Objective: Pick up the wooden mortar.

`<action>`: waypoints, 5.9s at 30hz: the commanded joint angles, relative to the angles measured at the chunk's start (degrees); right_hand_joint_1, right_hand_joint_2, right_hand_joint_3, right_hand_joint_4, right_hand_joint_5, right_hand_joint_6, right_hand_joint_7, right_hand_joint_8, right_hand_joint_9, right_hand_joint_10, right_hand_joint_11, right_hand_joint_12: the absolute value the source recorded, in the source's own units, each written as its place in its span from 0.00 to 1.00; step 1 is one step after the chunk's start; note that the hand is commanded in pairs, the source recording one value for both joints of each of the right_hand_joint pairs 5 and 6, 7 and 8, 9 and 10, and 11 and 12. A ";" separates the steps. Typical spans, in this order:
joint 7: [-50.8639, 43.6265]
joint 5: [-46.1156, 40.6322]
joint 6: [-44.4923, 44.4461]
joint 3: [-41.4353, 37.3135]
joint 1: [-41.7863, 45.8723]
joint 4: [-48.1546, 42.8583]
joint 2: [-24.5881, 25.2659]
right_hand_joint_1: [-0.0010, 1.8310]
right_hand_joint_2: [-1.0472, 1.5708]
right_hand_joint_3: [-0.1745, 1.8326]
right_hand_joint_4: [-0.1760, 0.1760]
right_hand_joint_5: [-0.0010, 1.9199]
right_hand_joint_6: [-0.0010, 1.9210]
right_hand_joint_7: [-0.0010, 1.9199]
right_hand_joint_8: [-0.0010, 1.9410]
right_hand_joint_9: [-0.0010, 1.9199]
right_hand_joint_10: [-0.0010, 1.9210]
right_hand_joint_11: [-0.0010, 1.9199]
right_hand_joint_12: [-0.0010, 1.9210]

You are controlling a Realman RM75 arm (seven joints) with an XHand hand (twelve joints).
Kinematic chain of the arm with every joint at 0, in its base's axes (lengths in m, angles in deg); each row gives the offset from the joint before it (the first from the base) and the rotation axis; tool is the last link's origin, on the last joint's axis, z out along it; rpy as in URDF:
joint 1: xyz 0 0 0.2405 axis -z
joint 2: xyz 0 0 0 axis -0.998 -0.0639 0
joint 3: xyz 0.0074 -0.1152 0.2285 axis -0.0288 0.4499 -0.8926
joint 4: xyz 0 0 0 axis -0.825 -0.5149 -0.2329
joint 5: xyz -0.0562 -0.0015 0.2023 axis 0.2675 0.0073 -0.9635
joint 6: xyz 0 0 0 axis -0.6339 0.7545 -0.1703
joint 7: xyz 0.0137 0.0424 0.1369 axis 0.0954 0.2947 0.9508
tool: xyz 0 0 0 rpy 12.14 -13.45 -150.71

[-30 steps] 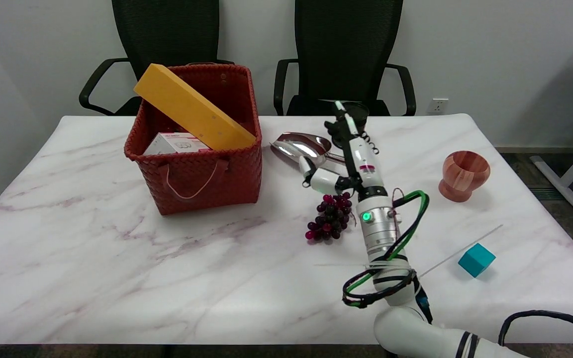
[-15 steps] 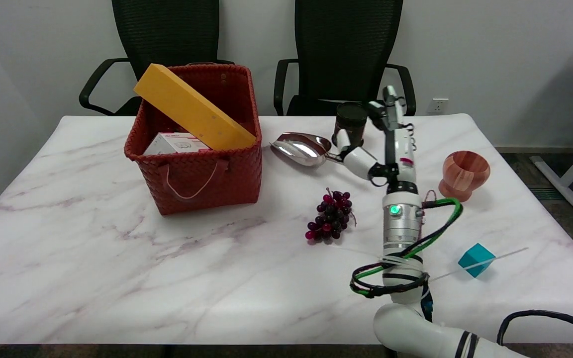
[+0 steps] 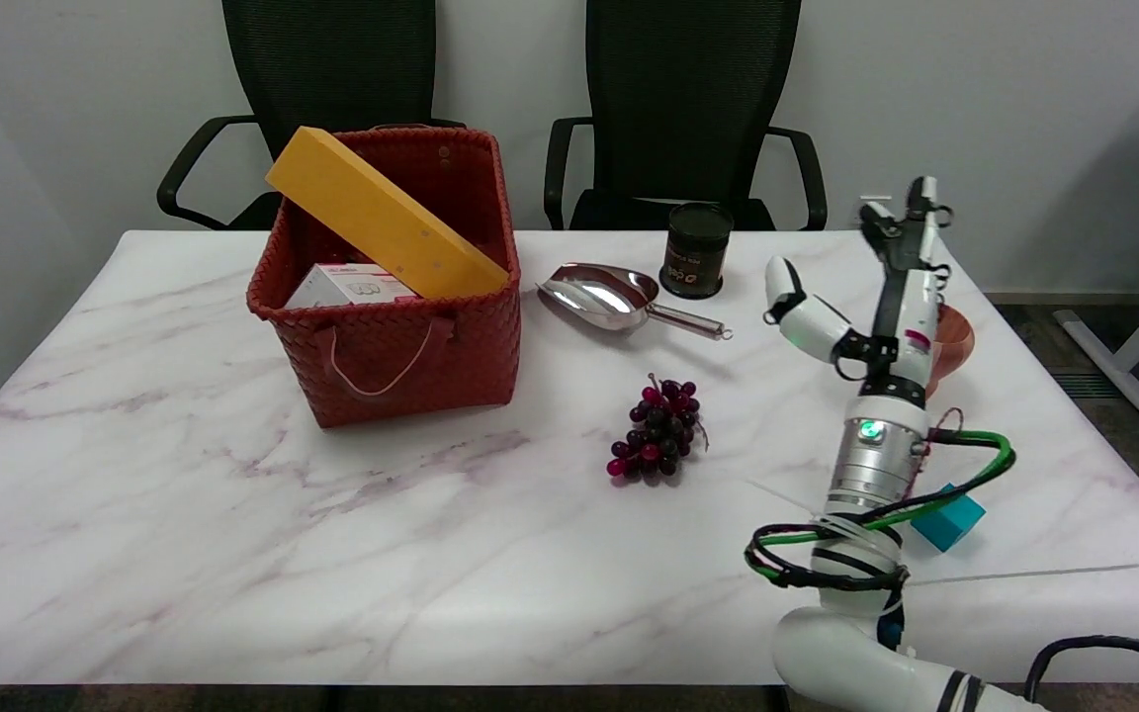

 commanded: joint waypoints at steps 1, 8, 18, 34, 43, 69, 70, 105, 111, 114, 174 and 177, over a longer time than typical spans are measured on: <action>1.09 -9.51 -7.03 -3.27 2.27 0.26 -2.51 0.63 0.54 0.44 0.50 0.00 0.00 0.13 0.13 0.13 0.13 0.11 0.11; 1.09 -14.53 -6.25 -4.07 2.27 0.44 -3.68 0.65 0.49 0.28 0.50 0.00 0.00 0.00 0.00 0.00 0.00 0.00 0.00; 0.61 -21.45 -3.75 -7.47 2.19 0.67 -5.07 0.64 0.40 0.11 0.50 0.00 0.00 0.00 0.00 0.00 0.00 0.00 0.00; 1.17 -26.90 9.64 -17.30 1.86 3.86 -5.05 0.62 0.37 0.09 0.50 0.00 0.00 0.00 0.00 0.00 0.00 0.00 0.00; 0.63 -30.40 14.79 -19.41 1.13 4.14 -5.15 0.61 0.38 0.09 0.50 0.00 0.00 0.00 0.00 0.00 0.00 0.00 0.00; 0.45 -34.47 21.01 -18.54 -3.14 10.05 -5.94 0.62 0.43 0.10 0.50 0.00 0.00 0.00 0.00 0.00 0.00 0.00 0.00; 0.45 -34.47 21.02 -18.54 -3.23 10.27 -5.95 0.62 0.43 0.10 0.50 0.00 0.00 0.00 0.00 0.00 0.00 0.00 0.00; 1.00 -35.24 23.64 -18.71 -4.27 12.01 -6.27 0.72 0.57 0.49 0.50 0.00 0.00 0.00 0.00 0.00 0.00 0.00 0.00; 1.01 -35.51 24.34 -18.60 -4.69 12.56 -6.35 0.72 0.57 0.51 0.50 0.00 0.00 0.00 0.00 0.00 0.00 0.00 0.00; 1.01 -35.51 24.75 -18.99 -4.69 12.64 -6.43 0.72 0.56 0.52 0.50 0.00 0.00 0.00 0.00 0.00 0.00 0.00 0.00; 6.05 -12.10 27.95 -15.47 -17.05 5.86 -7.15 0.71 0.85 0.75 0.50 0.58 0.58 0.51 0.50 0.38 0.38 0.39 0.39; 6.05 -12.10 29.79 -12.49 -21.10 7.32 -7.01 0.71 0.83 0.77 0.50 0.58 0.58 0.51 0.50 0.38 0.38 0.37 0.37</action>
